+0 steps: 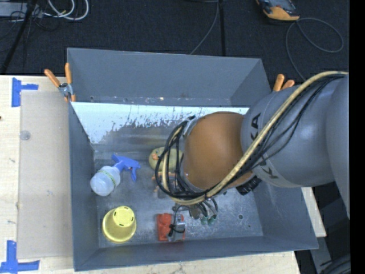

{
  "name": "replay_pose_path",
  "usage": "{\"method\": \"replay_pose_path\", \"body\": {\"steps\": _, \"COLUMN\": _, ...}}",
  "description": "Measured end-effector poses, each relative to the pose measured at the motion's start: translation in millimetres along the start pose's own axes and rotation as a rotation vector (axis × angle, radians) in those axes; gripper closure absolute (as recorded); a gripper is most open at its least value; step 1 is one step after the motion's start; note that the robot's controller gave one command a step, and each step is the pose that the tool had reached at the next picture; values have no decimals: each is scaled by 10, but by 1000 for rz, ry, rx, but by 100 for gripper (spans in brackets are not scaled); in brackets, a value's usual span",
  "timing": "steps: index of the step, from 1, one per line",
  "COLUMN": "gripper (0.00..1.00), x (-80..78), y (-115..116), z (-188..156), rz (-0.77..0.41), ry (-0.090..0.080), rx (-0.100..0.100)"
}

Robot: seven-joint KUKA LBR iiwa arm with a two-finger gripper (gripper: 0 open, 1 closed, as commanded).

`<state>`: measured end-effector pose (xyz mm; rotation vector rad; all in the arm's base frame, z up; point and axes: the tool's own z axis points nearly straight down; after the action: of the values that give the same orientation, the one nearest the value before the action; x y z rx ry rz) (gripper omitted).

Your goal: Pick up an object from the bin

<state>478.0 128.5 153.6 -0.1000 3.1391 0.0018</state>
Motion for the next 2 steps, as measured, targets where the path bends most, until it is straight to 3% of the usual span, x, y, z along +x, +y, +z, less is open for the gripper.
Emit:
{"method": "replay_pose_path", "body": {"steps": 1, "gripper": 100, "x": -217, "y": -236, "z": 808, "rz": -361, "ry": 6, "rx": -3}}
{"method": "replay_pose_path", "body": {"steps": 2, "gripper": 100, "x": -217, "y": -236, "z": 808, "rz": -361, "ry": 6, "rx": -3}}
